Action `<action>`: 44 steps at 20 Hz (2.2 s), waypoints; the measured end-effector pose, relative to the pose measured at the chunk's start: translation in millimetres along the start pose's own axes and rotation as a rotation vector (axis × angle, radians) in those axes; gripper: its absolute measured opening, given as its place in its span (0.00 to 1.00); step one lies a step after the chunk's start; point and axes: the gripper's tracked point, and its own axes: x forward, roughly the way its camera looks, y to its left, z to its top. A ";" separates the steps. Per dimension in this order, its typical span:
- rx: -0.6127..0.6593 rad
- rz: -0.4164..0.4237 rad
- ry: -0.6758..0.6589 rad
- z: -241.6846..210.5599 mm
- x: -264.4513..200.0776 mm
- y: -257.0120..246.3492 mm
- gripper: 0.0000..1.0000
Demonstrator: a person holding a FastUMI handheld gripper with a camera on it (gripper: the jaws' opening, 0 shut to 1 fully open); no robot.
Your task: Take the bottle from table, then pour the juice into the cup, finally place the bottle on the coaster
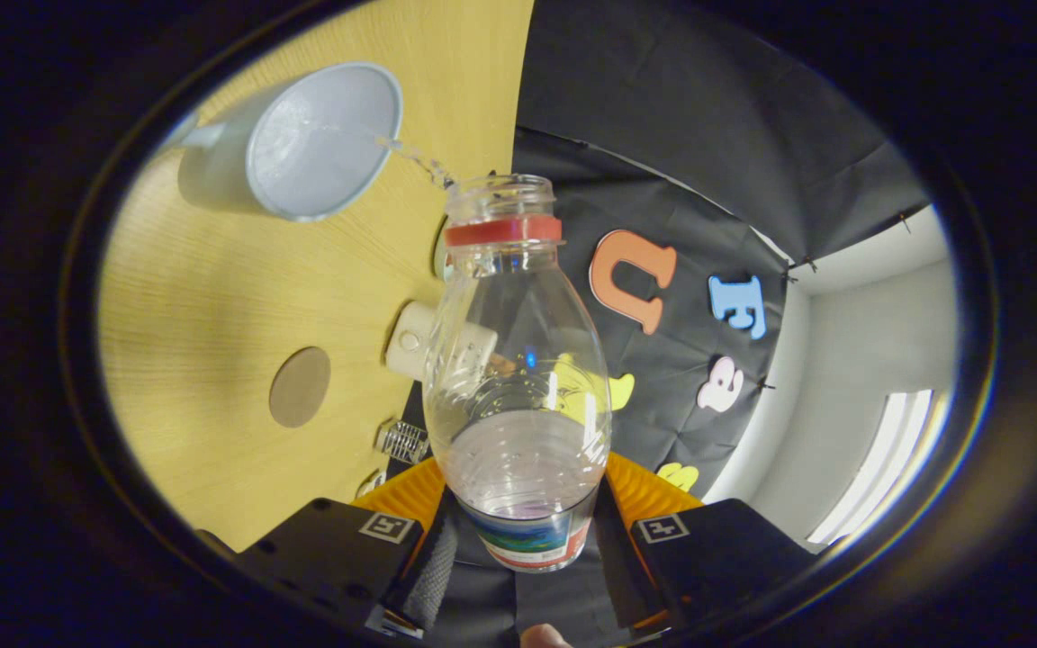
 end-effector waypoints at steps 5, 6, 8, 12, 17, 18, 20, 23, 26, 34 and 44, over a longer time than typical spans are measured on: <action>-0.024 -0.004 -0.007 2.9 -3.1 -0.5 0.75; -0.027 -0.002 -0.008 2.8 -2.7 -0.4 0.75; -0.037 -0.005 -0.010 3.6 -2.5 -1.4 0.75; -0.053 -0.005 -0.009 4.0 -2.4 -6.3 0.75; -0.059 -0.004 -0.010 5.0 -2.1 -5.9 0.75; -0.057 -0.005 -0.013 5.6 -2.3 -6.3 0.75; -0.052 -0.006 -0.012 5.1 -2.7 -6.1 0.75; -0.035 -0.008 -0.009 4.1 -0.3 -4.4 0.75; 0.002 -0.004 -0.008 2.8 0.5 -3.5 0.75; 0.222 0.099 0.010 -2.0 2.5 27.6 0.75; 0.676 0.304 0.025 9.1 -12.6 53.3 0.76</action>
